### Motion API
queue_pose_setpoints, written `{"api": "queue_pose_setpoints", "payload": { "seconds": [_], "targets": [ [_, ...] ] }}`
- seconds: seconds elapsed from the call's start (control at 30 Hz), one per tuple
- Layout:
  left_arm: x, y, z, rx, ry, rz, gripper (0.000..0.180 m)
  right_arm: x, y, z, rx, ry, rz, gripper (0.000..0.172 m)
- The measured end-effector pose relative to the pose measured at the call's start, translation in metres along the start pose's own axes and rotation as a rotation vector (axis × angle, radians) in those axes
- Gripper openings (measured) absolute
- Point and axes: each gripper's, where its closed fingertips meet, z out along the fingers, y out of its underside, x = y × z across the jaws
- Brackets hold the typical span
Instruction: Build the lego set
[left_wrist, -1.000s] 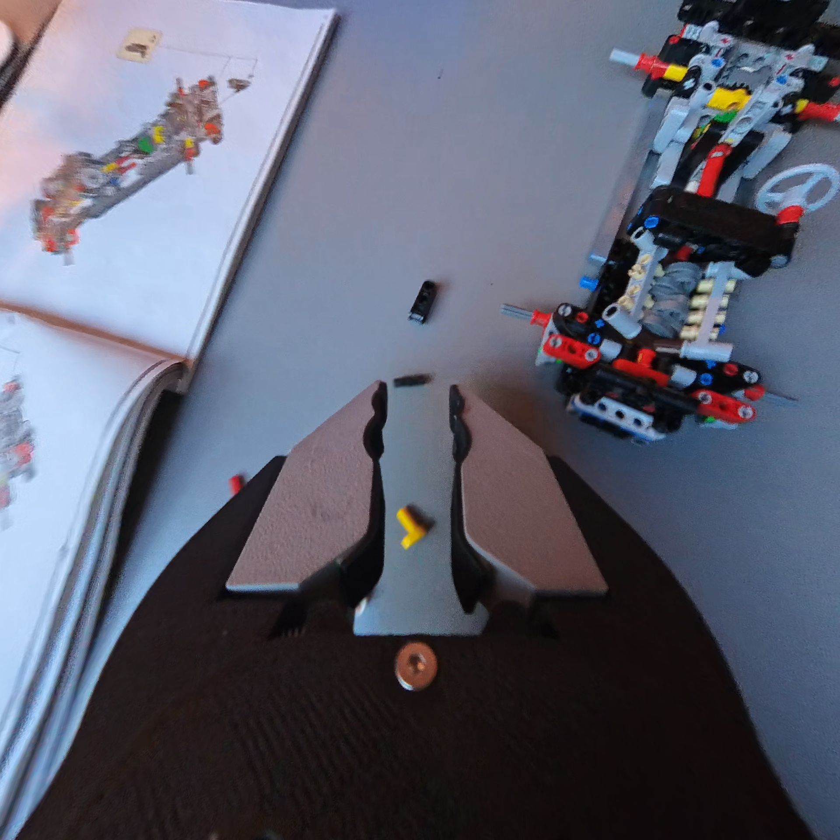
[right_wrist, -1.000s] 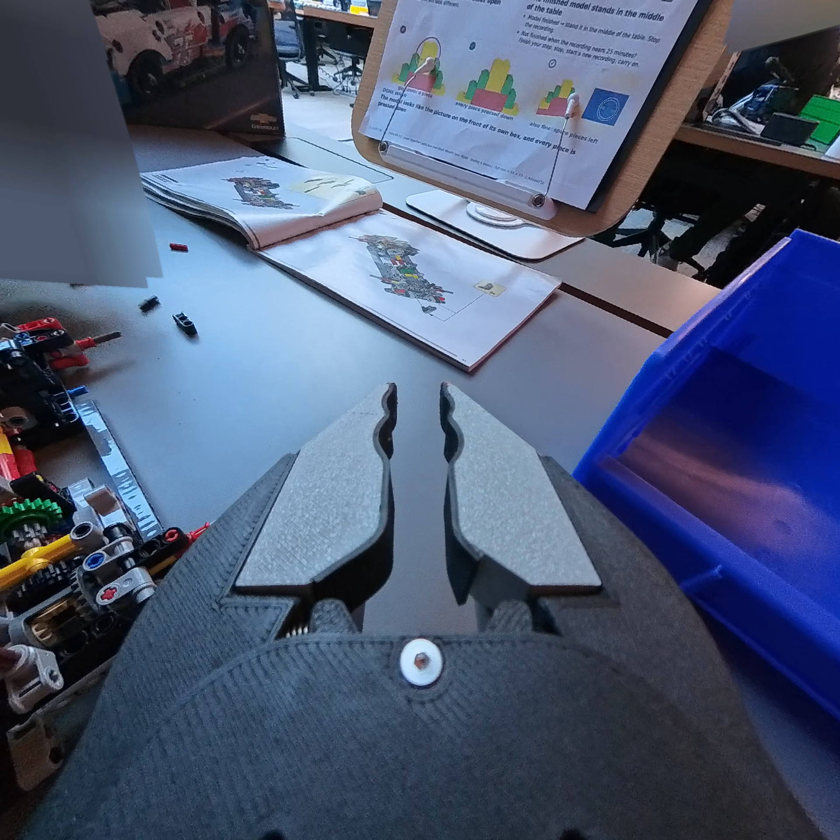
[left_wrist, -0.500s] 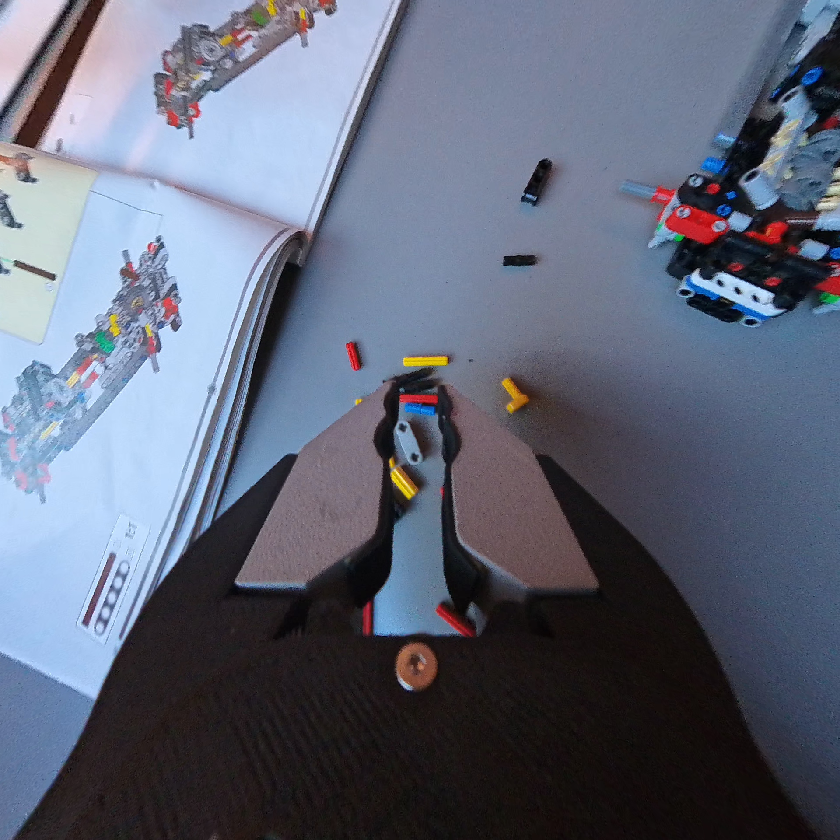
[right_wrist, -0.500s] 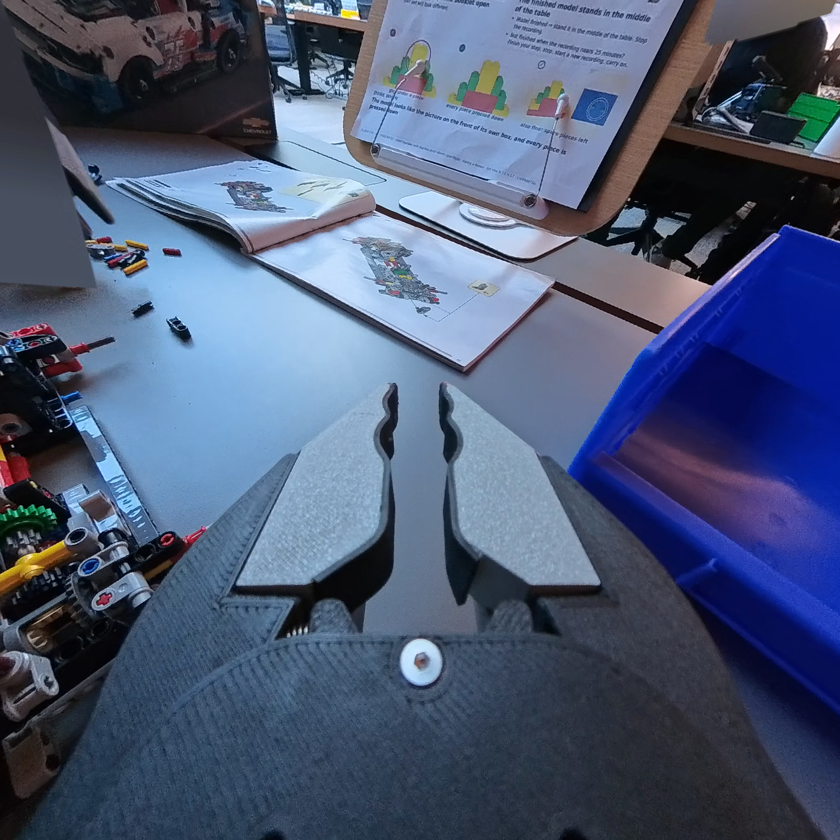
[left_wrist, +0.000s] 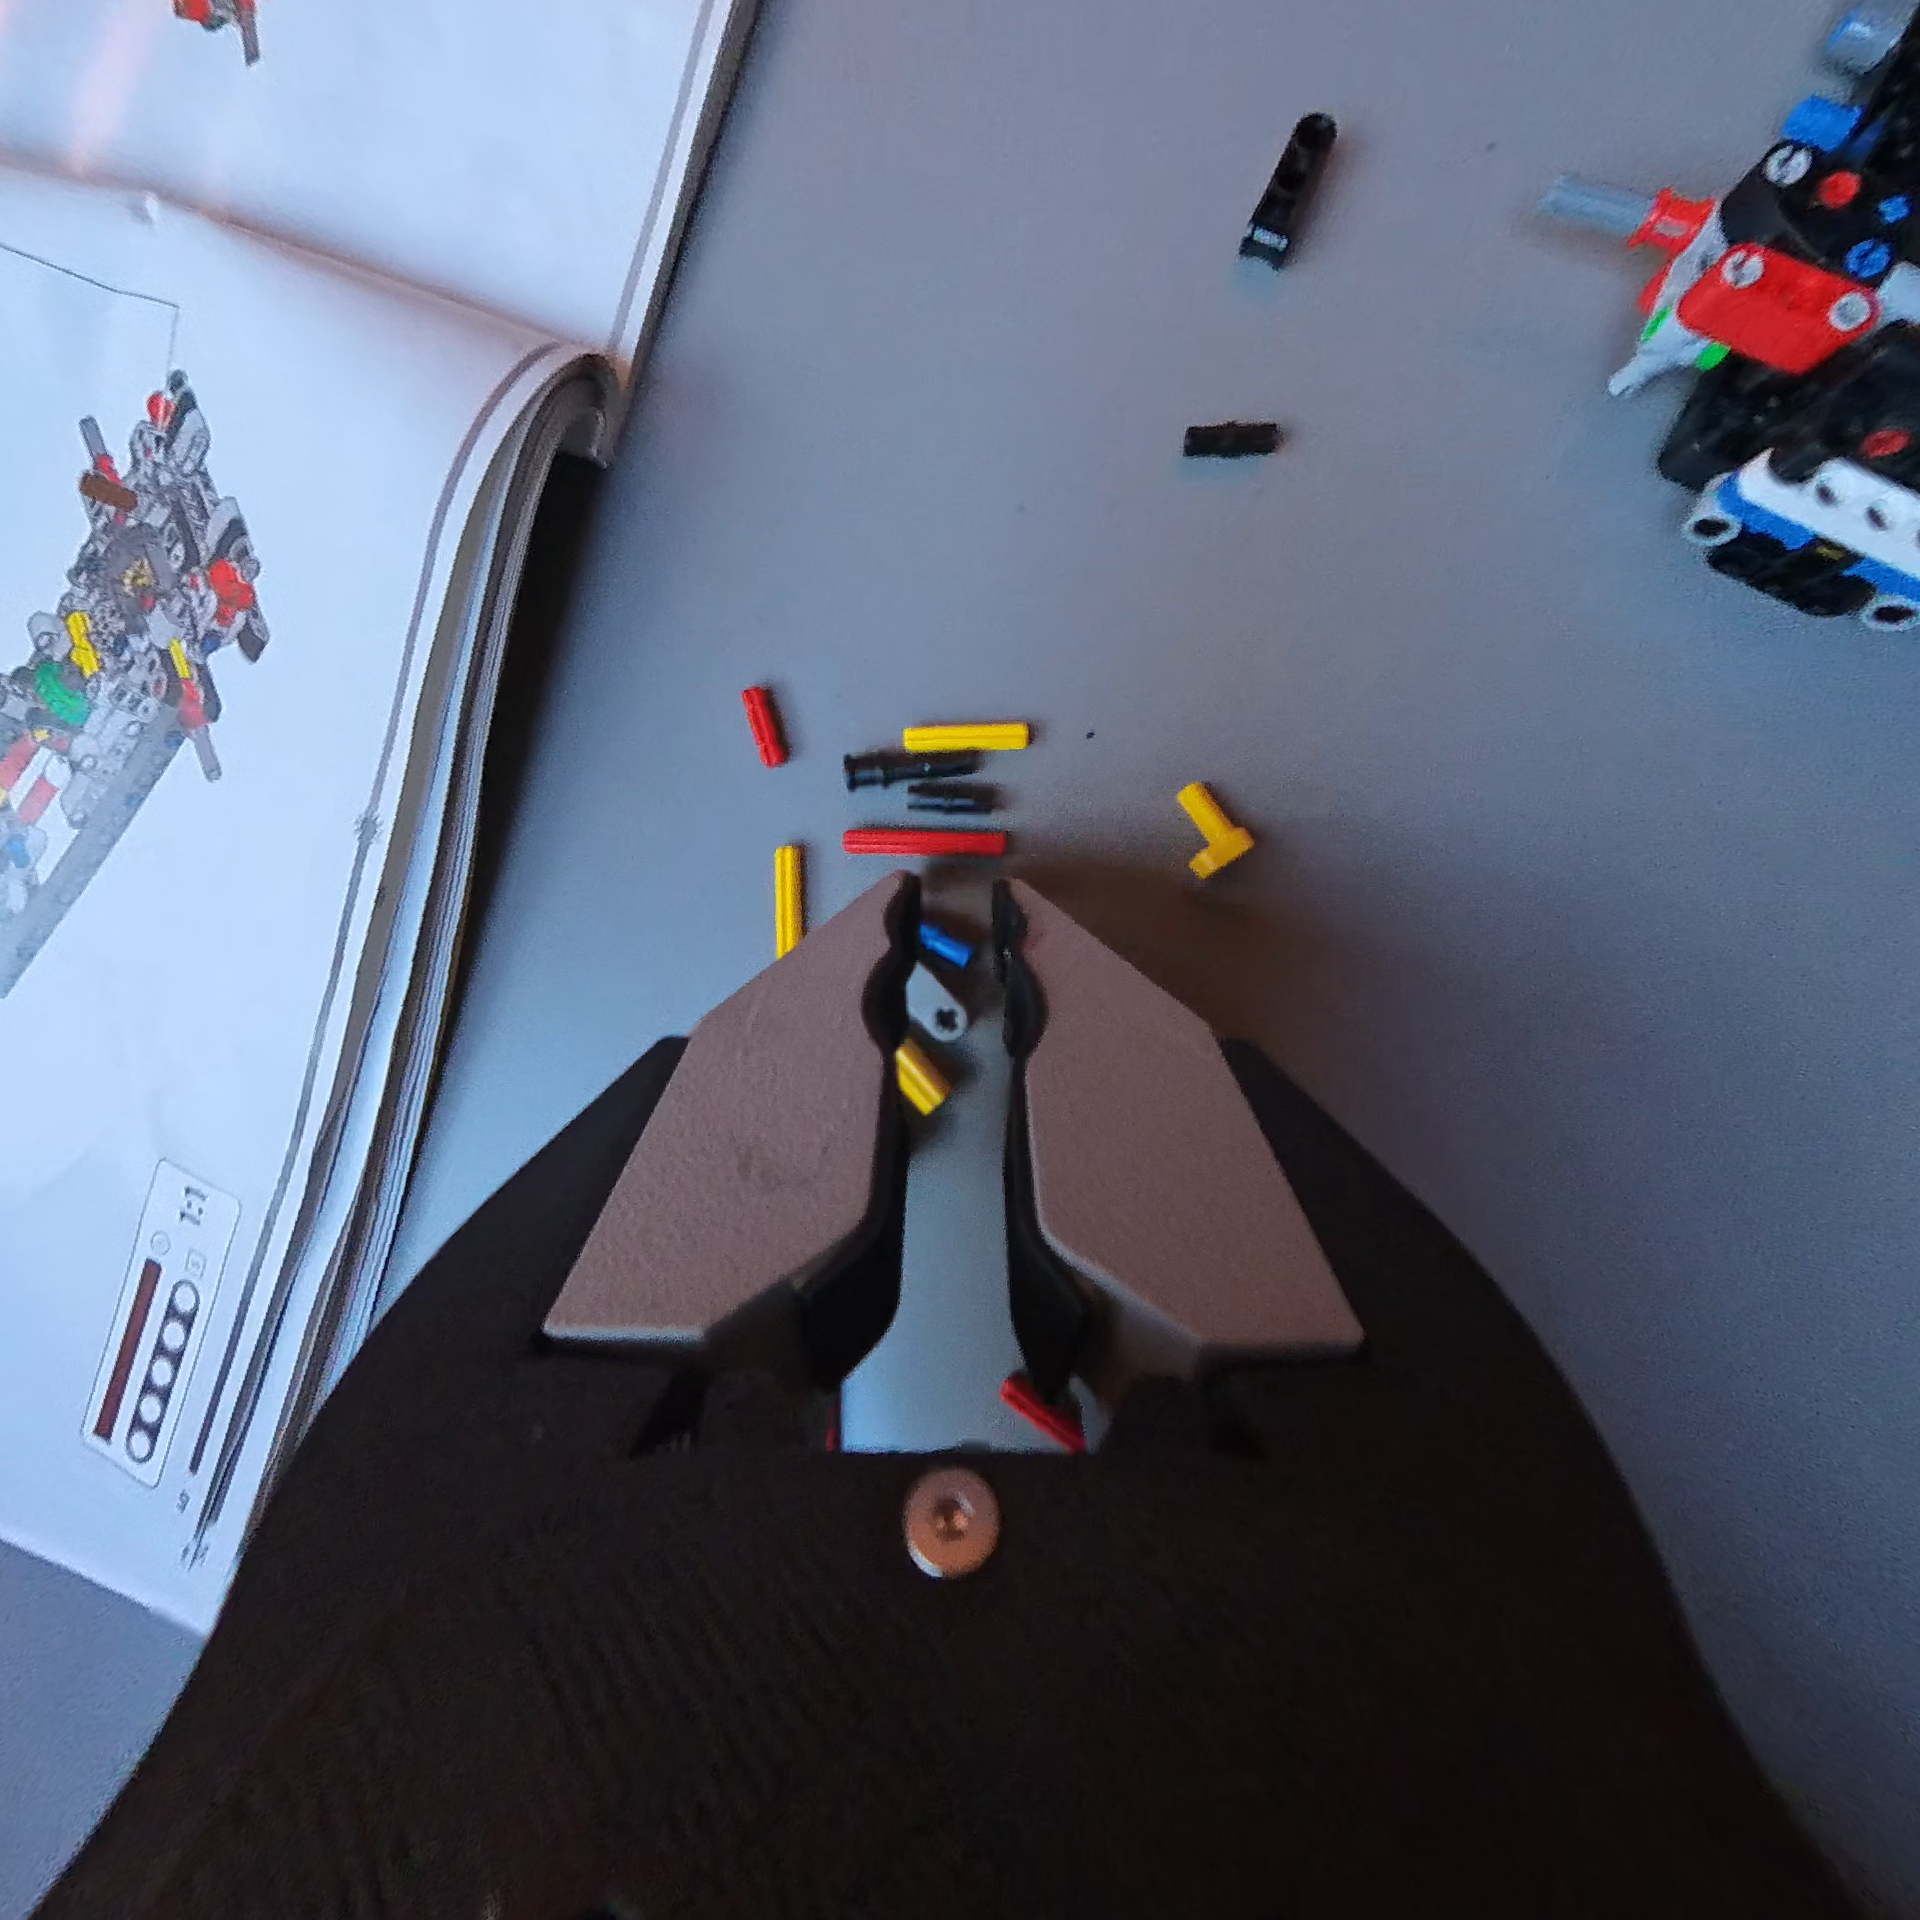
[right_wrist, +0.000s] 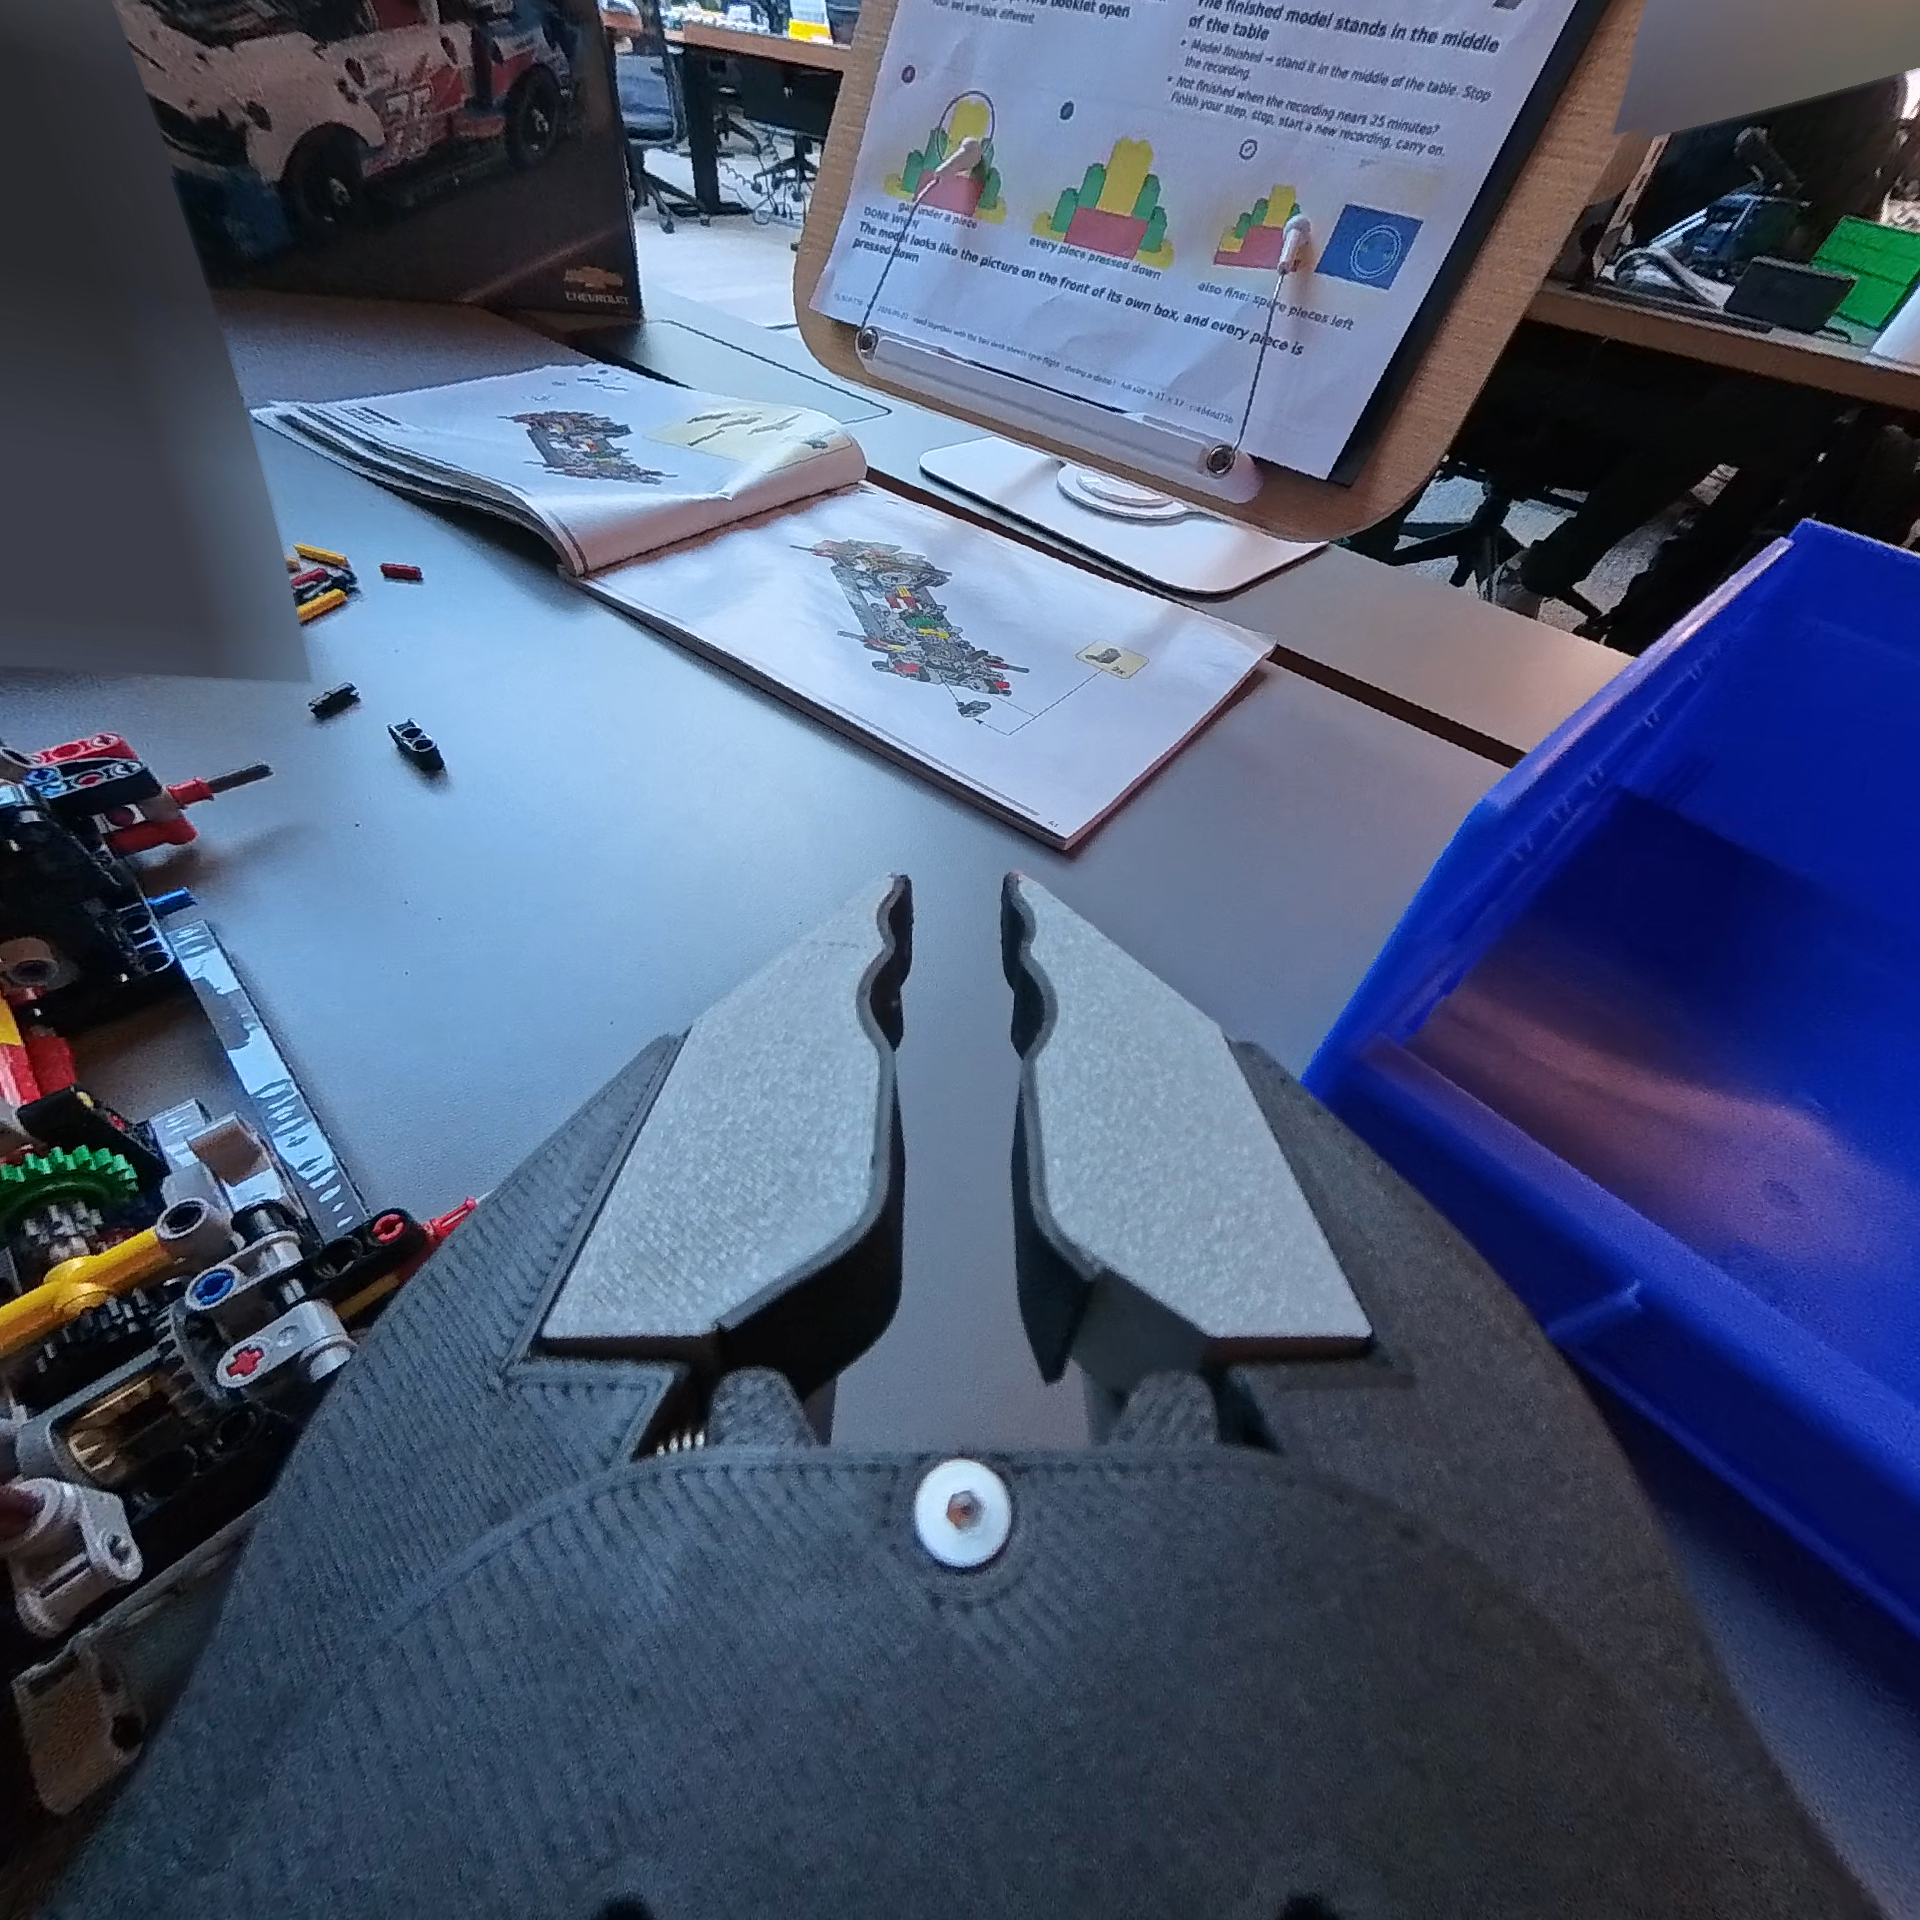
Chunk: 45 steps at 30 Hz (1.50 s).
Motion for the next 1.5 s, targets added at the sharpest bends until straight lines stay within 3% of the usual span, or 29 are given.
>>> {"api": "queue_pose_setpoints", "payload": {
  "seconds": [0.23,0.57,0.67,1.07,1.33,1.43,1.5],
  "targets": [
    [0.005,-0.016,-0.002,0.059,0.04,-0.002,0.013,-0.001,0.0,0.0,-0.003,-0.001,-0.005,0.013],
    [-0.004,0.003,-0.001,-0.036,-0.006,0.013,0.012,-0.002,0.0,0.0,-0.003,-0.004,-0.003,0.013],
    [0.0,-0.007,-0.002,0.011,0.025,0.018,0.015,-0.003,0.001,0.001,-0.005,-0.008,-0.005,0.013],
    [-0.001,-0.017,0.011,0.006,0.107,0.17,0.023,-0.003,0.0,0.0,-0.004,-0.011,-0.004,0.013],
    [0.004,-0.021,0.014,0.028,0.184,0.206,0.014,-0.003,0.0,0.0,-0.002,-0.014,0.002,0.013],
    [-0.003,-0.019,0.01,0.005,0.128,0.213,0.014,-0.004,0.0,0.0,-0.003,-0.017,0.0,0.013],
    [0.004,-0.032,0.0,0.055,0.152,0.199,0.014,-0.005,0.0,0.0,-0.003,-0.022,0.0,0.013]
  ]
}}
